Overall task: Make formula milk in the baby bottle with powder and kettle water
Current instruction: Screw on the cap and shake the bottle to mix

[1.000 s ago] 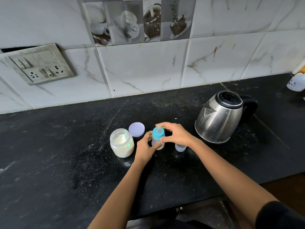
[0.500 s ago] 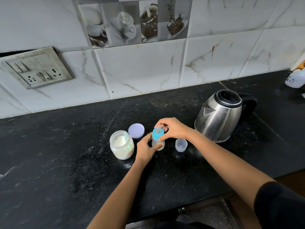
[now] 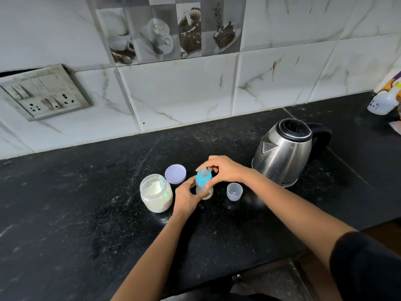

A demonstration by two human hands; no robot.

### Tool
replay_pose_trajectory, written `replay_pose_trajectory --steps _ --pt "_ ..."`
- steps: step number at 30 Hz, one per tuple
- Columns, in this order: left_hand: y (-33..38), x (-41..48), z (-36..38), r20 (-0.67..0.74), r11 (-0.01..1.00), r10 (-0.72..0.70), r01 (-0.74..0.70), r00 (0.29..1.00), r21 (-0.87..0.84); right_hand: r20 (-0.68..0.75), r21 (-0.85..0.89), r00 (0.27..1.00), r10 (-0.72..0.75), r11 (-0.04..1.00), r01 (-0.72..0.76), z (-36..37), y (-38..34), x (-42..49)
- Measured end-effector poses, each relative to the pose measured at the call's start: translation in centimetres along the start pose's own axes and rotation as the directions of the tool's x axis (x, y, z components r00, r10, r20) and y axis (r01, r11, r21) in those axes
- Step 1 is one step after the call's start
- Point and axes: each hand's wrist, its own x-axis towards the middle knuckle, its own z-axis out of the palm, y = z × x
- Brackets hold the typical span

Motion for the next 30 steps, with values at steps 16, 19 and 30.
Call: replay_pose_trajectory --steps 16,19,30 --pt "0.4 -1.0 1.1 -0.128 0.998 -0.038 0.032 0.991 -0.053 -0.599 0.198 0.738 0.31 0.951 -0.239 7.2 -2.2 -0.5" --pt "0.5 -1.1 1.1 -0.118 0.996 -0.041 0.032 0.992 -0.079 -0.586 0.207 0.745 0.319 0.948 -0.243 7.0 -2.6 -0.8" --pt "0.2 -0.9 1.1 -0.088 0.992 -0.086 0.077 0.992 -0.102 0.095 -0.536 0.767 0.635 0.682 -0.498 1.5 -0.1 -3.7"
